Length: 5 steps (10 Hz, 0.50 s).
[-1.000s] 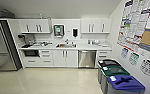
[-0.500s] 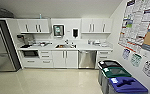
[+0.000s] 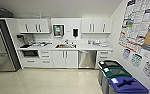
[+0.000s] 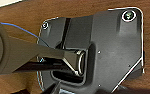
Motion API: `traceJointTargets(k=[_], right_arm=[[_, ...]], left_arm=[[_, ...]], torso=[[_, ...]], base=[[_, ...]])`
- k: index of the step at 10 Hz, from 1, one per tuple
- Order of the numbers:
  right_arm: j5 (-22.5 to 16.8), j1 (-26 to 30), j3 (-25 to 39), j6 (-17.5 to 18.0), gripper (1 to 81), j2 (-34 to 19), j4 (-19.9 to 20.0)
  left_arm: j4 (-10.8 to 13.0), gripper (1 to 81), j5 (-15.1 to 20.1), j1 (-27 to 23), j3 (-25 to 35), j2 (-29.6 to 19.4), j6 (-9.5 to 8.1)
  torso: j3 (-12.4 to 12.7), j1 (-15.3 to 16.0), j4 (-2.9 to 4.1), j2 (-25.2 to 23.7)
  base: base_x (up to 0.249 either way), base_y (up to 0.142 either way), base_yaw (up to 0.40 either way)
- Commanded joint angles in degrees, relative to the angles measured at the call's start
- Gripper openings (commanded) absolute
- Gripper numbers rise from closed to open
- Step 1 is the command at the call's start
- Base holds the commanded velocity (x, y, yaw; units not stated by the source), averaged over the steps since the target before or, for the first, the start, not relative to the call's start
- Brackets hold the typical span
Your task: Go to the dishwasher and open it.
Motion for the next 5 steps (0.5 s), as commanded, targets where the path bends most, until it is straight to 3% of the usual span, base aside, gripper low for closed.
traceJointTargets(k=[1,5], right_arm=[[-2.8,2.5,0.7,-0.3,81.1,-1.2,-0.8],[-2.8,2.5,0.6,-0.3,81.1,-1.2,-0.8]], left_arm=[[0.3,81.1,2.4,-3.2,0.6,-1.3,-0.11],[0.3,81.1,2.4,-3.2,0.6,-1.2,-0.12]], torso=[[0.0,0.0,0.00,0.0],[0.0,-0.2,0.00,-0.1]], base=[[0.000,0.000,0.000],[0.063,0.000,0.000]])
